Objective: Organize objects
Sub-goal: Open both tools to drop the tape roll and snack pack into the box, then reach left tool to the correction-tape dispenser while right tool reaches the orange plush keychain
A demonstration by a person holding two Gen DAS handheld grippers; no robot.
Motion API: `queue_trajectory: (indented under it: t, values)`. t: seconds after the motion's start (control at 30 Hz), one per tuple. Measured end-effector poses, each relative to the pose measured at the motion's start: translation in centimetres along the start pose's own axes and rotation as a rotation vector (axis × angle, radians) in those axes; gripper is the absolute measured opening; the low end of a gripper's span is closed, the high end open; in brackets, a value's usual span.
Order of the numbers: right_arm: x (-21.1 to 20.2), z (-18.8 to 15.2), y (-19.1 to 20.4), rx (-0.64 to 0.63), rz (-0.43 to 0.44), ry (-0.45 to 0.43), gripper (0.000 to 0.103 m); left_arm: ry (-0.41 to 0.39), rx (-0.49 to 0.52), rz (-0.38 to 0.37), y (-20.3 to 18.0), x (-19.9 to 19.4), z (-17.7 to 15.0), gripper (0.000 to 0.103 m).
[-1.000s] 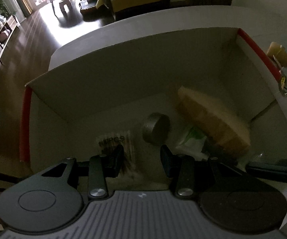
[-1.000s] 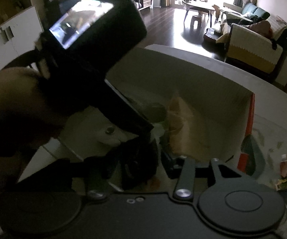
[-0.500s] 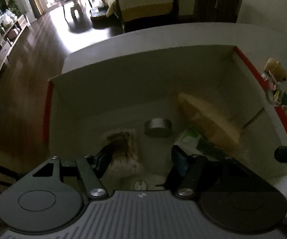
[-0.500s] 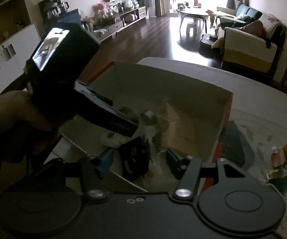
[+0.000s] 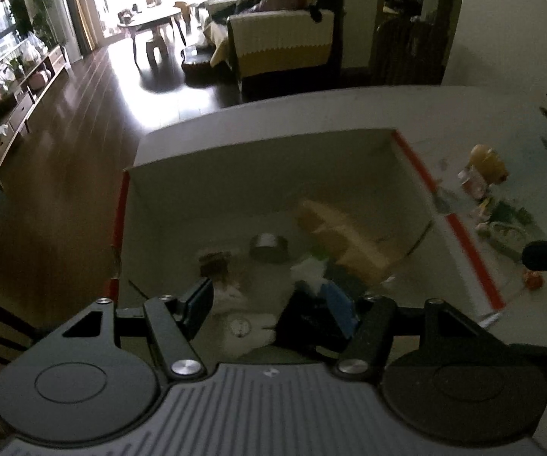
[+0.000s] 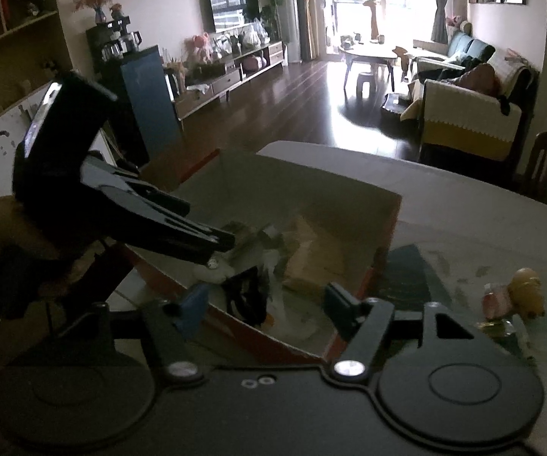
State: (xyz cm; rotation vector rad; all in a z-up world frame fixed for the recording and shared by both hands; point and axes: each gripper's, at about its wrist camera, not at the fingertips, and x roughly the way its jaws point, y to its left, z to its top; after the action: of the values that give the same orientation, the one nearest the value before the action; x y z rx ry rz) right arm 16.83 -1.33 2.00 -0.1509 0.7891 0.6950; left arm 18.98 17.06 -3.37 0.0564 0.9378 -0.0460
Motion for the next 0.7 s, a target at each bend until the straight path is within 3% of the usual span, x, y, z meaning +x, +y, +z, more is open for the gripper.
queue_trajectory:
  t: [0.23,0.33,0.7]
  values:
    - [-3.4,-1.3,-1.6,-0.004,-0.001,-0.043,0.078,-0.063,-0.013,-0.032,-2.8,-3.4,-0.3,0.065]
    - [-4.5,-1.9,-2.7,-0.002,-0.016,-0.054,0.083,-0.081,-0.030,-0.048,-4.3,-4.5,-0.4,0.073]
    - [-7.5,-5.5,-8.3,0.024,-0.064,-0.073,0.100,-0.087,-0.033,-0.071,-10.7,-4.8,-1.2,0.074]
